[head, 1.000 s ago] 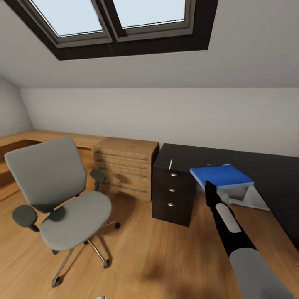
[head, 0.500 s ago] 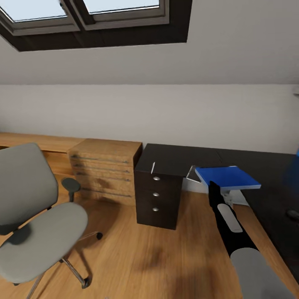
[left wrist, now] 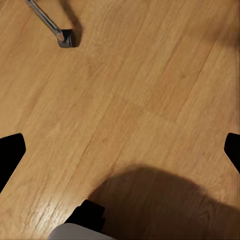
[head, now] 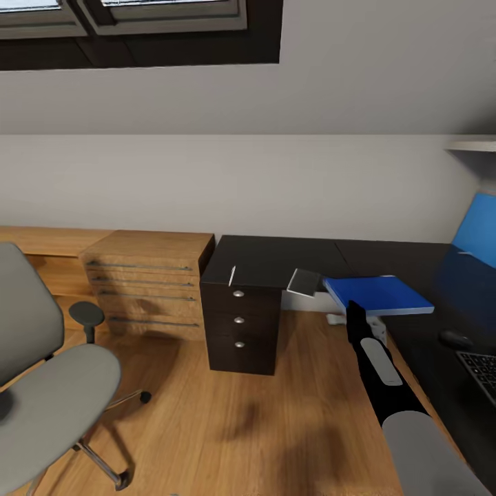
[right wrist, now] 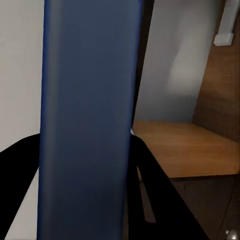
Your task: In the bedroom, organize the workspace by keeping the computer under the desk, ensuring the monitor is on the desk, placing the keyboard on the desk next to the monitor, placing the mouse on the desk next to the keyboard, moving the folder from the swivel chair onto the desk next to the mouse, stacking the notebook on top of the folder with the pen on top of the notebook, and positioning the swivel chair next to the desk.
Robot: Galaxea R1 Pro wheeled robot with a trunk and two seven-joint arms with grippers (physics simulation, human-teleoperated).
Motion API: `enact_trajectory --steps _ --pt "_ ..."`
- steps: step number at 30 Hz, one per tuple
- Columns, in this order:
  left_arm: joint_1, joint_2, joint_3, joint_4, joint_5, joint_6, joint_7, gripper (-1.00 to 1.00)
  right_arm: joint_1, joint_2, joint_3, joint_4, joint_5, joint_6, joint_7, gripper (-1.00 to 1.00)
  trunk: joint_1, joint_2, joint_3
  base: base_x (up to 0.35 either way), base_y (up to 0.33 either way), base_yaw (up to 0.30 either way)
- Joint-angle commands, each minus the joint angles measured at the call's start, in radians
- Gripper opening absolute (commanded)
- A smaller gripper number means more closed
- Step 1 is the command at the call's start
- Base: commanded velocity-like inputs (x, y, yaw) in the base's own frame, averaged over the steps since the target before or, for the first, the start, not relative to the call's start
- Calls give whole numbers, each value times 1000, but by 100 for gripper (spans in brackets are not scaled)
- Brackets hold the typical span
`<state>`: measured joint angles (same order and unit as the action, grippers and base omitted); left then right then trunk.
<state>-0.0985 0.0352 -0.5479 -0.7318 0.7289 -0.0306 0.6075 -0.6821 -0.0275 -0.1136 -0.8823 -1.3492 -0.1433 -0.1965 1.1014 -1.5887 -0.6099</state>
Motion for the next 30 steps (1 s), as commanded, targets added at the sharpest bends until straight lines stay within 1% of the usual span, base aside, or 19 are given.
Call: enact_trajectory --steps 1,9,12,16,20,24,28,29,30 --pt "-1 2 -7 -1 9 -3 8 100 0 0 2 -1 -10 -5 -3 -100 0 -1 -2 0 0 -209" --pt "-1 2 -8 -1 9 -3 8 100 0 0 2 -1 -10 -6 -2 -100 0 -1 -12 10 0 -208" --pt "-1 1 -10 11 8 -3 8 100 0 3 4 -1 -8 -8 1 -100 0 -1 -16 255 0 -181" --pt "-1 -16 -22 25 7 -3 8 100 0 4 6 -1 -7 -8 2 -100 0 -1 -21 308 0 -169" --pt "-1 -19 -23 27 7 -3 8 100 0 4 6 -1 -7 -8 4 -100 0 -1 -26 311 0 -123" --pt "-1 -20 -23 28 7 -3 8 100 0 3 5 -4 -10 -6 6 -100 0 -1 -29 277 0 -32" --pt "-1 -19 -22 32 8 -3 8 100 0 3 3 -9 -13 -3 32 -100 0 -1 -30 312 0 -6" --pt "-1 -20 -22 38 7 -3 8 100 0 3 3 -9 -14 -4 48 -100 0 -1 -30 320 0 -2" --pt "-1 -20 -21 49 6 -4 8 100 0 4 4 -10 -14 -4 93 -100 0 -1 -30 324 0 0"
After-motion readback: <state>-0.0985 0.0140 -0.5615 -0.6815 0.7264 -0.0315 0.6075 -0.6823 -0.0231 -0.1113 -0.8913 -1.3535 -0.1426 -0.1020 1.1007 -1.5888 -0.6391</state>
